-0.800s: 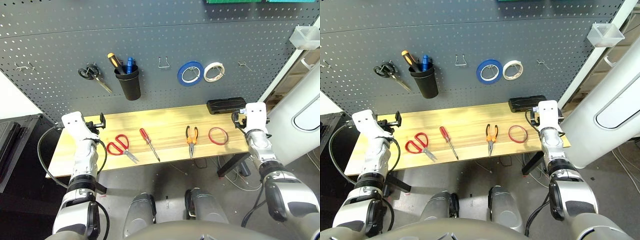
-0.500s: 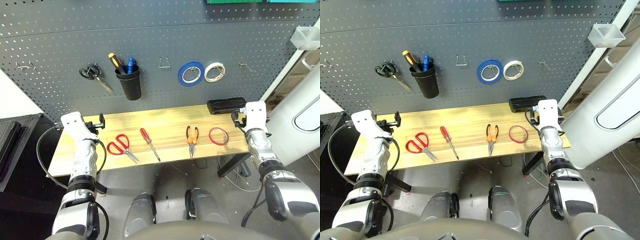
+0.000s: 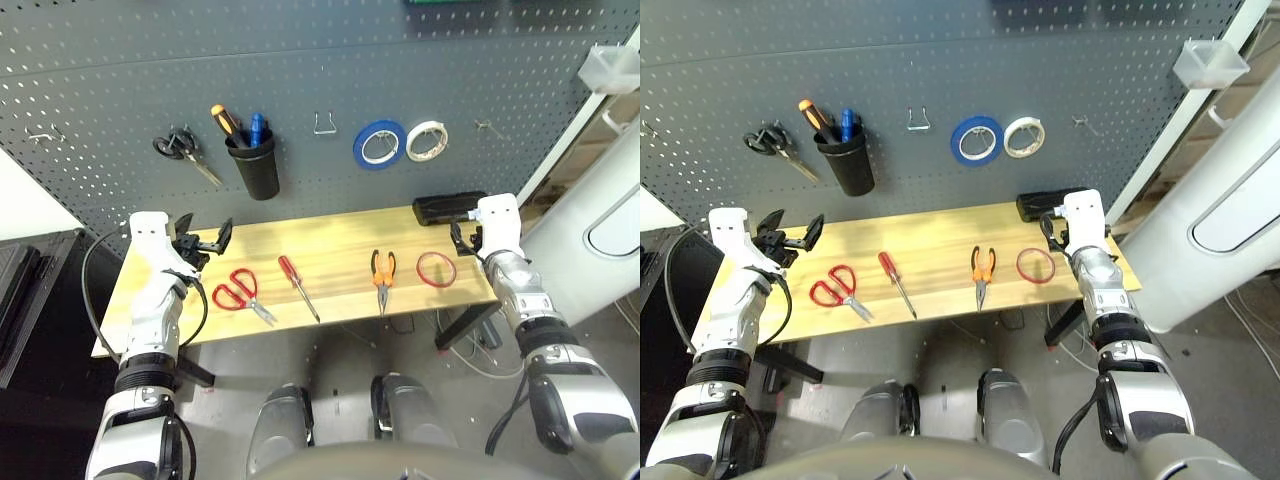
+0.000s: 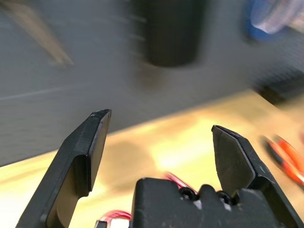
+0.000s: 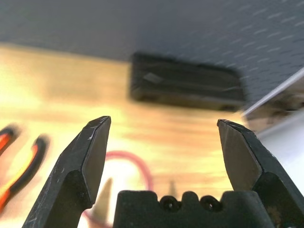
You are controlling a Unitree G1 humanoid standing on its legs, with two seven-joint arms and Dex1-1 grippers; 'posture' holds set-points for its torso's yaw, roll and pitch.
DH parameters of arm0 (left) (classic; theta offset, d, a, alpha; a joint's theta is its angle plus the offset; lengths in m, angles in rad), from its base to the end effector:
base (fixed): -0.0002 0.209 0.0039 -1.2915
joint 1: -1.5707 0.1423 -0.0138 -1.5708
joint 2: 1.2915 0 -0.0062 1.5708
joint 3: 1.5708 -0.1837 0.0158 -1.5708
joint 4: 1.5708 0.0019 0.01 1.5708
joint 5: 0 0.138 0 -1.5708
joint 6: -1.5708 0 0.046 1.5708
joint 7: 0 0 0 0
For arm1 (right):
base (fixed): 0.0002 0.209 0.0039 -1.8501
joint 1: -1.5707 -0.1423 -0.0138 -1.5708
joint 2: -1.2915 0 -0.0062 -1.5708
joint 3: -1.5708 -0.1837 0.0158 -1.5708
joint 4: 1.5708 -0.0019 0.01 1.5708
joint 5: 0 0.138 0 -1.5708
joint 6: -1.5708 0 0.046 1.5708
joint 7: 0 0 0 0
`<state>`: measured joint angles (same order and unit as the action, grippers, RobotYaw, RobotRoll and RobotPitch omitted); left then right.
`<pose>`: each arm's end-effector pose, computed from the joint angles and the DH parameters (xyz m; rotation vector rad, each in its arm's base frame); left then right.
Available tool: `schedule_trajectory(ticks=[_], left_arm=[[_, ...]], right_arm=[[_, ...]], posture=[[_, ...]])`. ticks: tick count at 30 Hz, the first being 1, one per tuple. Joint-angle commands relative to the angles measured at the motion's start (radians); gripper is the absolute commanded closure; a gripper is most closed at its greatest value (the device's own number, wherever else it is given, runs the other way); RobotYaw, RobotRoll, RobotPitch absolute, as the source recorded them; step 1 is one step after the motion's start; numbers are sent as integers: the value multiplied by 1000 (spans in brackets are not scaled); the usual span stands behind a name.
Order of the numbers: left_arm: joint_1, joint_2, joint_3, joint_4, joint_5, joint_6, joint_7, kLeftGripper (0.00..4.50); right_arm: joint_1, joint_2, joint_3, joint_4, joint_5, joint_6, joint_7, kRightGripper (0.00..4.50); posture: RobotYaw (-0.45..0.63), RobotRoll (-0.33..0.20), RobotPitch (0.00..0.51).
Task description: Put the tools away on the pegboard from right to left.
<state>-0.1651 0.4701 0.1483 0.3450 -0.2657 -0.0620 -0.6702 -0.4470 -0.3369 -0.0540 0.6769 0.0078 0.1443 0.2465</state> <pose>0.2273 0.2782 0.0585 0.1441 0.0990 -0.4452 0.2775 -0.2323 0.0383 -0.2363 0.3908 0.1125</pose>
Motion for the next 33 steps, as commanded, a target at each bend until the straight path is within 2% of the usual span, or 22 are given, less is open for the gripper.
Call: schedule_trajectory(ticks=[1, 7, 17, 22, 29, 33], left_arm=[[45, 33, -52, -115, -29, 79, -111, 43], [51, 56, -91, -211, -49, 155, -203, 43], [62, 77, -117, -271, -54, 183, -272, 43], [97, 89, -124, -343, -58, 213, -277, 43], [113, 89, -131, -418, -61, 261, -259, 43], [99, 84, -133, -435, -60, 282, -252, 0]], right_arm=[[5, -43, 53, -41, -20, 86, 113, 0], [-61, -75, 118, 67, -58, 125, 218, 0], [-218, 20, 138, 366, -91, 109, 187, 0], [-247, 56, 126, 423, -88, 153, 173, 0], [-245, 85, 122, 469, -90, 169, 144, 0], [-241, 94, 115, 486, -89, 160, 121, 865]], posture=[[-117, 0, 130], [-100, 0, 160], [-52, 0, 194], [-36, 0, 228], [-25, 0, 239], [-20, 0, 239]])
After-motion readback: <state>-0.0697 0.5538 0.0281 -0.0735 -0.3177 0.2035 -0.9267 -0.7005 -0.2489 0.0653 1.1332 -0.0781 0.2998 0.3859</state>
